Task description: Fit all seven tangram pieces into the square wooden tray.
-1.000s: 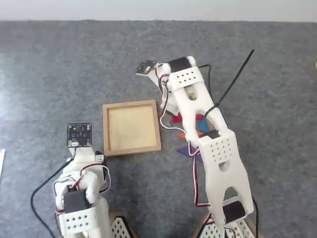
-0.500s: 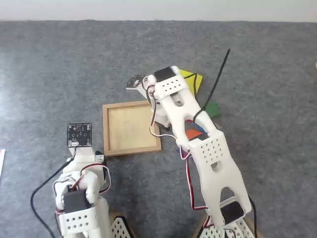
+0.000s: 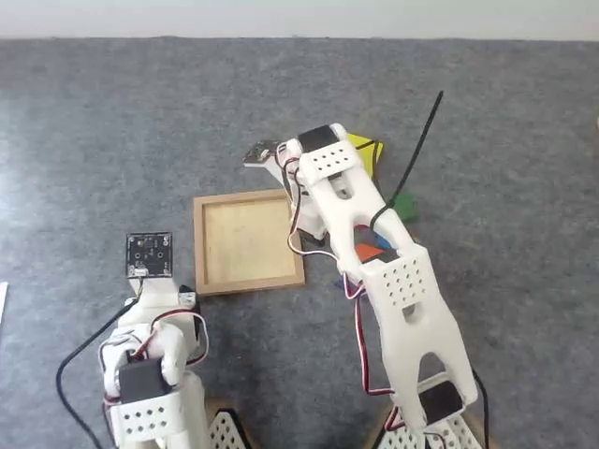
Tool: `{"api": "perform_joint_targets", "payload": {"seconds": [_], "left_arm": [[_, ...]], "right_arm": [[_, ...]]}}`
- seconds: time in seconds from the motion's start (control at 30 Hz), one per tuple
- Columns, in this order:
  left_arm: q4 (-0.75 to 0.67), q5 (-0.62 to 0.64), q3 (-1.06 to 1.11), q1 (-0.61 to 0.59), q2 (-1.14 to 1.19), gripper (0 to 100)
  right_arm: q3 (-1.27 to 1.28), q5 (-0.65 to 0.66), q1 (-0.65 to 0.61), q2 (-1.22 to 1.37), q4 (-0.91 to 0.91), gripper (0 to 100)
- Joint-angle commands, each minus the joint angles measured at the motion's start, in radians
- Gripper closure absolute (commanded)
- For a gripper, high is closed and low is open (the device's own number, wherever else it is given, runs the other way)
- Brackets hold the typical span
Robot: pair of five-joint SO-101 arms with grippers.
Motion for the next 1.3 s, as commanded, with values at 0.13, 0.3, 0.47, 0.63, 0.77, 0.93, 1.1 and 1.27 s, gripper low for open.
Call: {"api": "perform_joint_targets", "payload": {"seconds": [0.13, 0.3, 0.47, 0.63, 0.77, 0.93, 1.1, 1.27], "left_arm": [[0.003, 0.0, -0.012, 0.003, -0.018, 92], [0.003, 0.0, -0.012, 0.002, -0.018, 92], [0.003, 0.0, -0.012, 0.002, -0.018, 92], [0.003, 0.0, -0.012, 0.002, -0.018, 92], [0.003, 0.0, -0.012, 0.002, -0.018, 92], [0.003, 0.0, -0.012, 0.002, -0.018, 92], [0.003, 0.0, -0.012, 0.002, -0.018, 92], [0.003, 0.0, -0.012, 0.002, -0.018, 92]], "right_arm": [[-0.008, 0.014, 0.041, 0.004, 0.015, 54.6], [-0.008, 0.015, 0.045, 0.007, 0.025, 54.6], [-0.008, 0.006, 0.045, 0.008, 0.028, 66.4], [-0.008, 0.005, 0.054, 0.008, 0.027, 75.7], [-0.008, 0.005, 0.054, 0.008, 0.025, 75.8], [-0.008, 0.006, 0.051, 0.01, 0.022, 76.1], [-0.008, 0.006, 0.051, 0.004, 0.021, 77.4], [-0.009, 0.005, 0.05, -0.031, 0.047, 89.4]]}}
